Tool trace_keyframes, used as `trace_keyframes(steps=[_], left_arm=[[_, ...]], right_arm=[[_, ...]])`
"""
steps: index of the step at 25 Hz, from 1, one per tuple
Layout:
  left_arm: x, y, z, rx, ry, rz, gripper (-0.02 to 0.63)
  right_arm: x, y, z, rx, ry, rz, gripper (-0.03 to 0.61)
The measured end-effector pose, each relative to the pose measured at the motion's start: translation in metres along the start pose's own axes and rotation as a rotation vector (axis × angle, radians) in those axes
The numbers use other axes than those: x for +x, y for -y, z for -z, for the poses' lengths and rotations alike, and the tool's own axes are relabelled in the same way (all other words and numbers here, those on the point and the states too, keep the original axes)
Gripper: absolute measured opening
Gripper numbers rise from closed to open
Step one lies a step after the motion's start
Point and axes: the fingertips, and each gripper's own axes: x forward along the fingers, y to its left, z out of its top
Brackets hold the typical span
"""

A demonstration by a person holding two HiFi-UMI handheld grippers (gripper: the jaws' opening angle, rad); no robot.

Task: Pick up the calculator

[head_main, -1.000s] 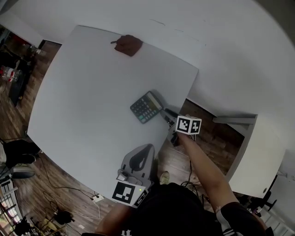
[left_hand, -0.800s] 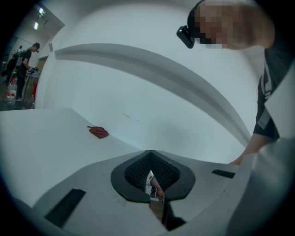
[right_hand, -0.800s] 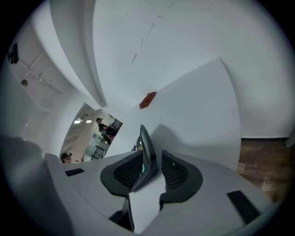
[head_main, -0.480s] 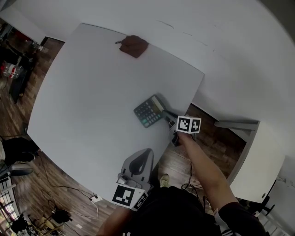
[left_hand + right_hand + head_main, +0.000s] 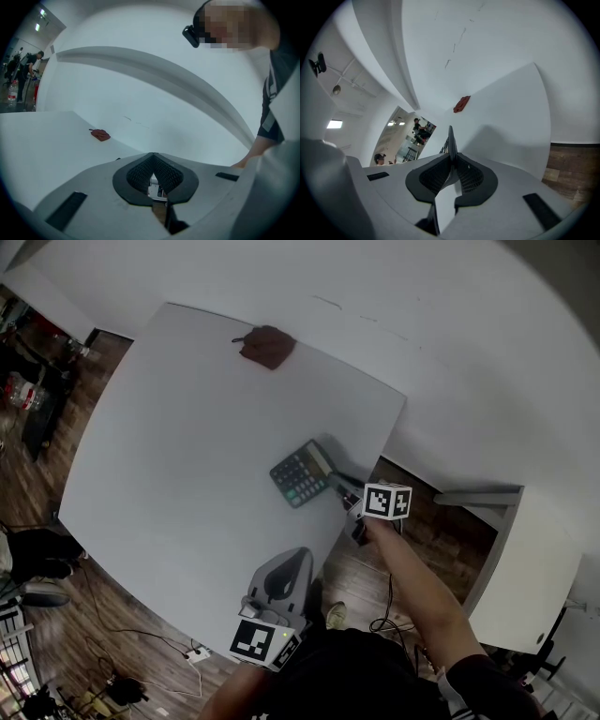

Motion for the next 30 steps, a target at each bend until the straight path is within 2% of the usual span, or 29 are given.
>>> trace_keyframes(steps=[5,14,23,30], left_arm=[[-0.008,0.02,0.003,0.015,0.007,0.02,0.005],[-0.045,0.086,0.012,0.079,0.033,0.074,0.005],[-0.102,0.141,-0.001,0.14,0.106,0.077,0.005],[-0.139,0.185,-0.011,0.173,0.18,0.127,0.005]], right_arm=[[-0.033,-0.035,-0.004,0.005,0.043,-0.077,0.052],[-0.131,-0.134,-0.004,-0.056,0.161,-0.233,0.052],[-0.238,-0.222,0.032,-0.167,0.249,-0.267,0.052],[-0.293,-0.259,0.047,-0.135,0.323,-0.307,0.052]])
